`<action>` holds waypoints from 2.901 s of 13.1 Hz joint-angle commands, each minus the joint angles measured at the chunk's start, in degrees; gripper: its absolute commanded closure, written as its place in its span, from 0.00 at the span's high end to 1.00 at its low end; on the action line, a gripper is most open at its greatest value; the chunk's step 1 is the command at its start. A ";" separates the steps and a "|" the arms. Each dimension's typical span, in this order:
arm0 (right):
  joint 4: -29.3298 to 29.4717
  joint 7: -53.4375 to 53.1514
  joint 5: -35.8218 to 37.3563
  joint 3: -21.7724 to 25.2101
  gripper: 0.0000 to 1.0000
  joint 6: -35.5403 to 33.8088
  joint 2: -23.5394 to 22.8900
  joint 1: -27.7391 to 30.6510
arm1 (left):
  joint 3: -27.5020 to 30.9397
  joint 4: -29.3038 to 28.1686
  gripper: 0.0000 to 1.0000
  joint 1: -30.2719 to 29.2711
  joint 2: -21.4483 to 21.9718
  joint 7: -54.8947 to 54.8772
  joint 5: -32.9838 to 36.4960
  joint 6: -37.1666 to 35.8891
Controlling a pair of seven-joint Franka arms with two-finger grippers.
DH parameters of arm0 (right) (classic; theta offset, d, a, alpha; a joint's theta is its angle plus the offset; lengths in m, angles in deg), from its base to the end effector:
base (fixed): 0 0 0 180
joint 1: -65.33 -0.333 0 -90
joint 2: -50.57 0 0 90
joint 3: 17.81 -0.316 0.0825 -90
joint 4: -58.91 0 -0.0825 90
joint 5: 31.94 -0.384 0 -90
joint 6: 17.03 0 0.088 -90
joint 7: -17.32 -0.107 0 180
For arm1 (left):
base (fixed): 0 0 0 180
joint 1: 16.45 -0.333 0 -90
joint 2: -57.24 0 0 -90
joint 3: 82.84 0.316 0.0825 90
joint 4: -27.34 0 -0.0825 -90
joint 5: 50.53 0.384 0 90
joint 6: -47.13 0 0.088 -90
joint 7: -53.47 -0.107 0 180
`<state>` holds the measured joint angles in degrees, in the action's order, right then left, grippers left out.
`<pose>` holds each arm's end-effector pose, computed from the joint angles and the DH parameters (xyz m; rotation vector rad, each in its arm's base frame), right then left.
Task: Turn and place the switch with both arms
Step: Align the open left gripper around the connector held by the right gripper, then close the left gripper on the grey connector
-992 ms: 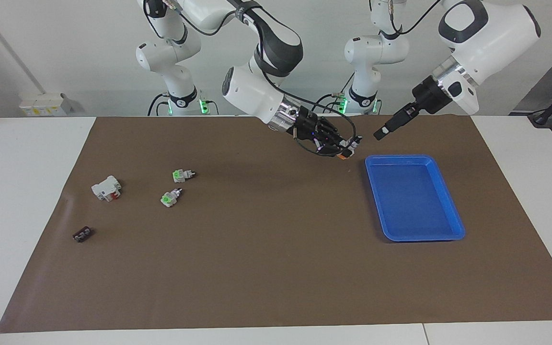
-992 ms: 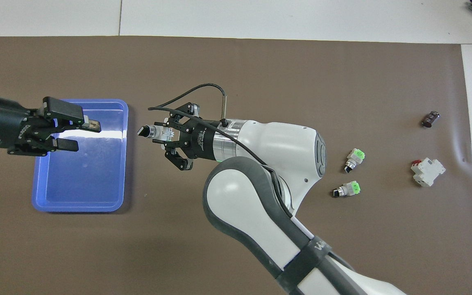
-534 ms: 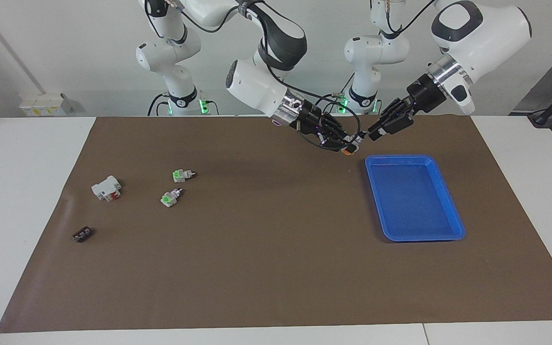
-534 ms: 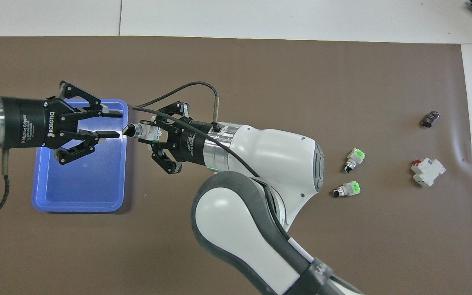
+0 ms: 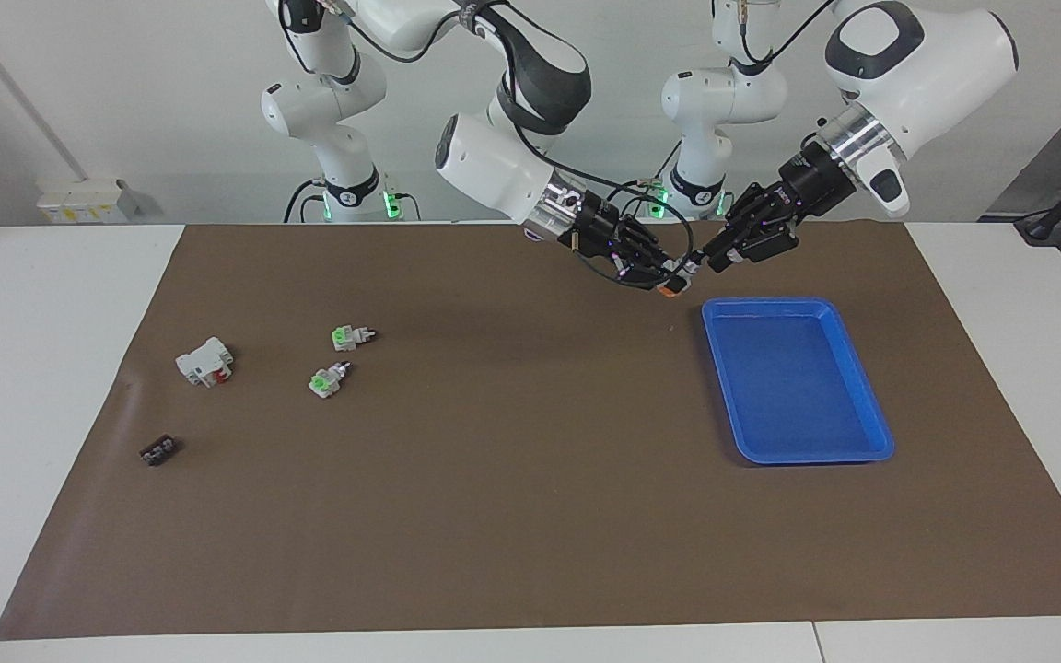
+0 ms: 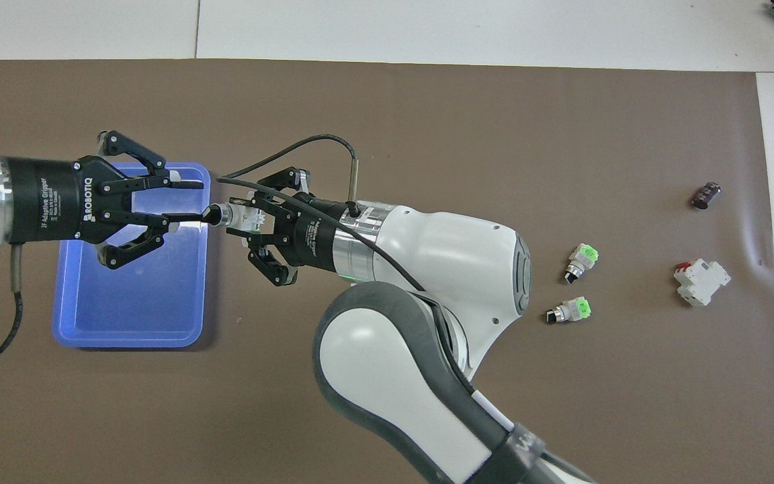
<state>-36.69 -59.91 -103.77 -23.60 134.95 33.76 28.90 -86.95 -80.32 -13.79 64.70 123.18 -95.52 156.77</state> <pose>0.5302 0.4354 0.4978 -1.4774 1.4976 0.6125 0.5315 -0.1160 0.5990 1.9193 1.4762 -0.4336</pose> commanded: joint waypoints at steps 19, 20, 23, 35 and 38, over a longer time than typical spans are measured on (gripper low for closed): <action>-0.29 -0.73 -1.03 -0.37 0.00 1.39 0.64 0.04 | 0.24 4.83 0.46 -0.90 -1.21 31.60 6.49 -5.85; -0.29 -0.73 -1.03 -0.37 0.00 1.39 0.64 0.04 | 0.24 5.01 0.46 -1.86 -1.48 35.02 6.49 -5.59; -0.20 -0.73 -1.03 -0.37 0.00 1.48 0.64 0.04 | 0.07 4.66 0.46 -1.52 -1.57 50.91 10.52 -2.88; -0.20 -0.55 -1.03 -0.37 0.00 1.48 0.64 0.04 | -0.55 3.43 0.46 0.85 -0.87 69.16 10.80 -4.44; -0.29 -0.55 -1.03 -0.45 0.00 1.48 0.64 0.04 | -0.64 3.95 0.46 1.47 -0.95 68.98 10.80 -4.88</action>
<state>-36.71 -59.91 -103.78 -23.58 135.06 33.77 28.91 -87.98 -76.54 -13.10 63.38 190.98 -85.67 152.84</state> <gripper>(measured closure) 0.665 0.537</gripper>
